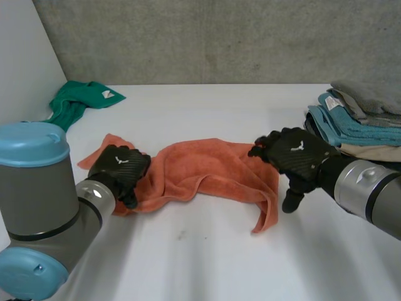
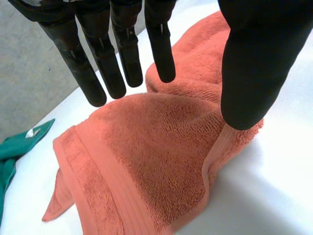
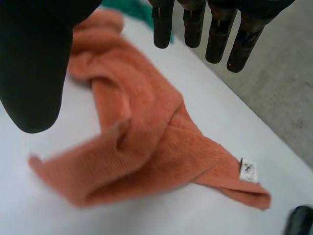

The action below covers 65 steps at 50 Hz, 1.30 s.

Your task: Fold the laundry.

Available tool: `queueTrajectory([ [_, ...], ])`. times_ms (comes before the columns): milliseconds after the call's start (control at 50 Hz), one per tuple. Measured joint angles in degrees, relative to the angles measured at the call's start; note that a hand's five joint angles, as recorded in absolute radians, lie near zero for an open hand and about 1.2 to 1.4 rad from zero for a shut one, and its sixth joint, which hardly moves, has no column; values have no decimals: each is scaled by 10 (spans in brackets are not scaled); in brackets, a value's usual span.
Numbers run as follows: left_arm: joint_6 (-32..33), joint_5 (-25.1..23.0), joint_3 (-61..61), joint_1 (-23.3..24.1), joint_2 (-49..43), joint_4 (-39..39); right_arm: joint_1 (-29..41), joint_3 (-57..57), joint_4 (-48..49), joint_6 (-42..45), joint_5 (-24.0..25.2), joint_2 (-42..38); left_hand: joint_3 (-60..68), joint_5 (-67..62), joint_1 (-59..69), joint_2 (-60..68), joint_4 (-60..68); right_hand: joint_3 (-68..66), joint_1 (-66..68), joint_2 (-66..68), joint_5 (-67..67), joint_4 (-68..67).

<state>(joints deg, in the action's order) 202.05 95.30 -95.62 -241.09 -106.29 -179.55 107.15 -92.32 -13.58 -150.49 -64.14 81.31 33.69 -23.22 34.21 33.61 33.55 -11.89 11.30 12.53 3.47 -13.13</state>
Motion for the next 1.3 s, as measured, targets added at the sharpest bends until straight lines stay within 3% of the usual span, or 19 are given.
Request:
queueTrajectory([
  [140, -53, 12, -41, -17, 17, -11, 5, -5, 0, -182, -44, 11, 0, 0, 0, 0, -1, 0, 0, 0, 0, 0],
  [400, -101, 5, -100, -57, 22, -88, 44, -3, 6, -312, -156, -63, -18, 22, -23, -21, -22, 0, 0, 0, 0, 0],
  [560, -99, -32, -116, -91, 18, -93, 81, 6, 50, -325, -207, -119, -18, 22, -23, -21, -22, 0, 0, 0, 0, 0],
  [760, -100, -59, -120, -88, 9, -100, 107, 37, 73, -344, -221, -171, -18, 22, -23, -21, -22, -28, 11, 20, 18, -15],
  [900, -99, -58, -110, -80, -26, -119, 115, 66, 81, -345, -261, -212, -18, 22, -23, -21, -22, -130, 102, 116, 105, -116],
  [1000, -98, -58, -93, -69, -53, -126, 120, 83, 91, -339, -282, -233, -18, 23, -23, -22, -23, -296, 247, 297, 269, -283],
  [1080, -98, -58, -80, -59, -69, -128, 120, 92, 107, -316, -291, -241, -18, 25, -24, -22, -24, -296, 247, 297, 269, -283],
  [1100, -97, -58, -78, -56, -72, -129, 119, 91, 110, -309, -291, -241, -18, 25, -24, -23, -26, -512, 427, 510, 488, -502],
  [1120, -97, -58, -75, -54, -75, -130, 119, 91, 113, -302, -290, -239, -18, 25, -24, -24, -26, -551, 447, 543, 528, -543],
  [1300, -97, -53, -50, -39, -103, -149, 117, 74, 124, -255, -281, -190, -18, 25, -24, -25, -26, -556, 447, 544, 530, -549],
])
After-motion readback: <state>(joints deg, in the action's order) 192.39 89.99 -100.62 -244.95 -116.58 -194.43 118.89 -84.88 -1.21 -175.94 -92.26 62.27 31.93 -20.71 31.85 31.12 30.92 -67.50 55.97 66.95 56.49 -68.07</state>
